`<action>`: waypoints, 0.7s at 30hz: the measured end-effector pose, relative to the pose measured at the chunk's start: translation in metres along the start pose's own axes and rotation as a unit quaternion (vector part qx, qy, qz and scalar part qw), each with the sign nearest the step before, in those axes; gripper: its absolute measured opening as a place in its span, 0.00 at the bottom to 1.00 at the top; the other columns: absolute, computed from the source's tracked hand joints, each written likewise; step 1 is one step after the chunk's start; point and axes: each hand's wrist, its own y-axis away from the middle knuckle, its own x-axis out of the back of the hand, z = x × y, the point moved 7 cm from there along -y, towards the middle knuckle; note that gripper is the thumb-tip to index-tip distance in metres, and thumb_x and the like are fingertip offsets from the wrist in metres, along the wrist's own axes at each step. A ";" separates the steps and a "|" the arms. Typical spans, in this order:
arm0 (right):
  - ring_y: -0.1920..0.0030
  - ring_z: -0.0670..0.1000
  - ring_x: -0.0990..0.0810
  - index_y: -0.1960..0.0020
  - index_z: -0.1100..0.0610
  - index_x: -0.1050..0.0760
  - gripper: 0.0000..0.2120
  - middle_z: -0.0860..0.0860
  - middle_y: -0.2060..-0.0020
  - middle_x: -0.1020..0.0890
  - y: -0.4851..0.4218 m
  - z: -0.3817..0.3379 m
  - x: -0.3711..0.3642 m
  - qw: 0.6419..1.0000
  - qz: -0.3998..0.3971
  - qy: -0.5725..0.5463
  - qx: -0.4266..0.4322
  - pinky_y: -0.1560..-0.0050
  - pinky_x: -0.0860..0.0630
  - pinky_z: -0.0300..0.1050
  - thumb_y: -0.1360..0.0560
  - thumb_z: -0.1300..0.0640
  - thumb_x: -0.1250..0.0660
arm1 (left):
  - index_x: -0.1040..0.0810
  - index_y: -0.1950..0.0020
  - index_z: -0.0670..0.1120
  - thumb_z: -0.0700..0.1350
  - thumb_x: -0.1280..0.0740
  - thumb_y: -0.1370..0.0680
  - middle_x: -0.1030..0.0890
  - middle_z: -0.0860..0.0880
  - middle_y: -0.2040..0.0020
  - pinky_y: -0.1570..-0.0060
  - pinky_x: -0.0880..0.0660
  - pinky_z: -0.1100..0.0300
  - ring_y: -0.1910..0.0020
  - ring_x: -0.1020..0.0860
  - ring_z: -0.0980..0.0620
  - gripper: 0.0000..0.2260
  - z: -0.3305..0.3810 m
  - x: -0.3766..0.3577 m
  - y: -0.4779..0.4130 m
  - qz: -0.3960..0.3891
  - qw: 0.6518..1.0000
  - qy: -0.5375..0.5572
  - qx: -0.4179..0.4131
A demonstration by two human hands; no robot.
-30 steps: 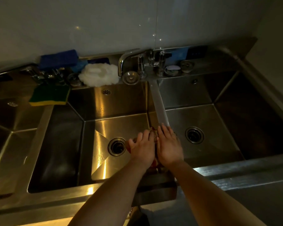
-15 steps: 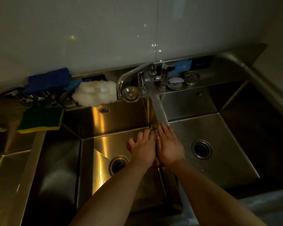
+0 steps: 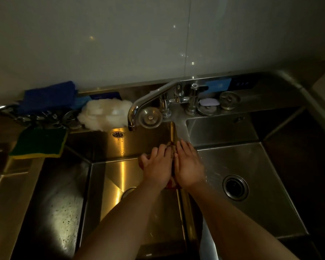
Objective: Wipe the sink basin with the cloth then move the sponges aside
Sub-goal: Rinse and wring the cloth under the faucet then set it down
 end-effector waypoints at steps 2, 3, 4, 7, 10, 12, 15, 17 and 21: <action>0.25 0.51 0.45 0.25 0.54 0.44 0.22 0.51 0.25 0.42 -0.012 0.000 -0.001 1.000 -0.003 -0.001 0.009 0.25 0.50 0.48 0.18 0.51 0.53 | 0.37 0.30 0.52 0.51 0.46 0.20 0.33 0.51 0.36 0.46 0.41 0.49 0.40 0.35 0.51 0.18 -0.003 0.001 -0.010 0.001 1.000 0.007 0.002; 0.25 0.52 0.45 0.25 0.53 0.43 0.22 0.51 0.25 0.41 -0.017 0.001 -0.002 1.000 -0.003 0.001 0.013 0.26 0.49 0.48 0.18 0.51 0.53 | 0.36 0.31 0.52 0.51 0.47 0.19 0.33 0.51 0.37 0.46 0.41 0.49 0.40 0.35 0.51 0.17 -0.004 0.002 -0.015 0.002 1.000 0.011 0.007; 0.26 0.53 0.44 0.25 0.53 0.42 0.22 0.51 0.25 0.40 -0.023 0.001 -0.002 1.000 0.000 0.001 0.016 0.26 0.48 0.49 0.18 0.51 0.52 | 0.36 0.31 0.53 0.52 0.48 0.19 0.33 0.51 0.37 0.46 0.42 0.50 0.40 0.35 0.52 0.17 -0.006 0.003 -0.019 0.004 1.000 0.016 0.016; 0.28 0.55 0.39 0.27 0.53 0.38 0.21 0.53 0.27 0.36 -0.035 0.002 0.001 0.999 0.023 -0.022 0.018 0.28 0.43 0.53 0.19 0.51 0.51 | 0.34 0.32 0.52 0.52 0.48 0.19 0.32 0.51 0.37 0.47 0.42 0.51 0.40 0.34 0.51 0.16 -0.009 0.005 -0.028 0.010 0.999 0.023 0.041; 0.30 0.57 0.35 0.29 0.54 0.34 0.23 0.55 0.30 0.32 -0.044 0.001 0.003 0.998 0.037 -0.036 0.032 0.31 0.39 0.56 0.21 0.50 0.50 | 0.34 0.32 0.52 0.51 0.47 0.20 0.32 0.52 0.36 0.47 0.42 0.52 0.40 0.35 0.51 0.16 -0.011 0.005 -0.034 0.012 0.998 0.020 0.051; 0.30 0.57 0.35 0.30 0.54 0.33 0.22 0.56 0.30 0.32 -0.049 0.000 0.003 0.998 0.034 -0.039 0.048 0.32 0.36 0.57 0.22 0.50 0.50 | 0.34 0.33 0.53 0.51 0.46 0.20 0.31 0.52 0.37 0.47 0.41 0.52 0.40 0.35 0.51 0.15 -0.012 0.005 -0.035 0.011 0.997 0.025 0.066; 0.31 0.57 0.33 0.33 0.55 0.30 0.22 0.56 0.31 0.30 -0.050 -0.001 0.004 0.997 0.033 -0.041 0.062 0.35 0.34 0.58 0.22 0.50 0.50 | 0.33 0.34 0.53 0.50 0.44 0.20 0.31 0.52 0.37 0.48 0.40 0.52 0.40 0.35 0.51 0.15 -0.010 0.005 -0.034 0.007 0.997 0.030 0.078; 0.31 0.58 0.33 0.34 0.55 0.28 0.19 0.56 0.32 0.29 -0.048 0.000 0.004 0.996 0.032 -0.042 0.065 0.34 0.34 0.58 0.21 0.51 0.48 | 0.32 0.34 0.54 0.50 0.44 0.20 0.31 0.53 0.37 0.48 0.40 0.52 0.39 0.35 0.51 0.15 -0.010 0.005 -0.031 0.005 0.996 0.035 0.083; 0.32 0.57 0.32 0.37 0.57 0.26 0.15 0.56 0.33 0.27 -0.040 -0.001 0.005 0.996 0.031 -0.050 0.070 0.34 0.35 0.57 0.20 0.55 0.43 | 0.31 0.36 0.54 0.51 0.45 0.19 0.30 0.53 0.39 0.51 0.42 0.52 0.40 0.35 0.51 0.13 -0.011 0.007 -0.021 0.013 0.994 0.040 0.096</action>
